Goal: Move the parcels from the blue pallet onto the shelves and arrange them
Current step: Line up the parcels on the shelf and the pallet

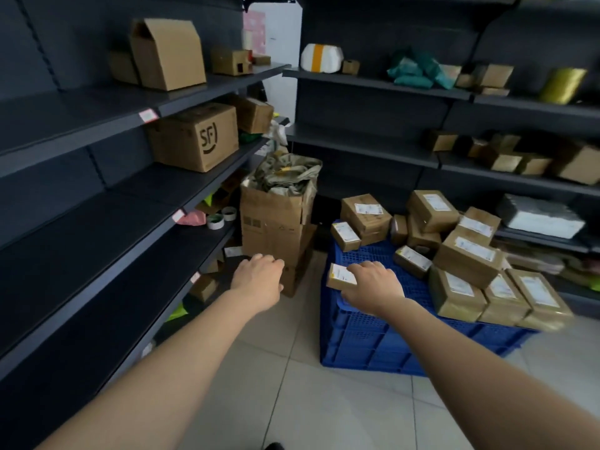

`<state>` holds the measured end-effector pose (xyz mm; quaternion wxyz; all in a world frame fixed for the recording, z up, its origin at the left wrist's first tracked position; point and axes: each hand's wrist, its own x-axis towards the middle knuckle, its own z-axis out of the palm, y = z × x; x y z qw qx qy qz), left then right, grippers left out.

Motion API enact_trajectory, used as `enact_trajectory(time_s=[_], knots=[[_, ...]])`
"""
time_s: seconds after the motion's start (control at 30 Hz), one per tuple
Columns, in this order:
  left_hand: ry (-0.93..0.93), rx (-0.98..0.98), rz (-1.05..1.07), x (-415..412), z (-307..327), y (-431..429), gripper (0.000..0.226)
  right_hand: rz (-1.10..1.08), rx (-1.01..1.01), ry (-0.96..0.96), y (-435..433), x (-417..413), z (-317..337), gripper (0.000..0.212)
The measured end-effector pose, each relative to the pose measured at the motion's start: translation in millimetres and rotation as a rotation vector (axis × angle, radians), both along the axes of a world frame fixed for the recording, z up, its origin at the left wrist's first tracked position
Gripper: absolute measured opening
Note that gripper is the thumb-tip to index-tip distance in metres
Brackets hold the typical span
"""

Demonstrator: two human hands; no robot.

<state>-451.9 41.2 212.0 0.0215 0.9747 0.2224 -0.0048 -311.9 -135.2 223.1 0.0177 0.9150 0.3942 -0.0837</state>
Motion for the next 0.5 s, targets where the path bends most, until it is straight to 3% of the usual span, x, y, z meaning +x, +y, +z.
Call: enact_trajectory(time_s=[0.5], knots=[[0.164, -0.124, -0.197, 229, -93, 28, 0.044, -0.241, -0.142, 0.189, 14, 191, -84, 0.058]])
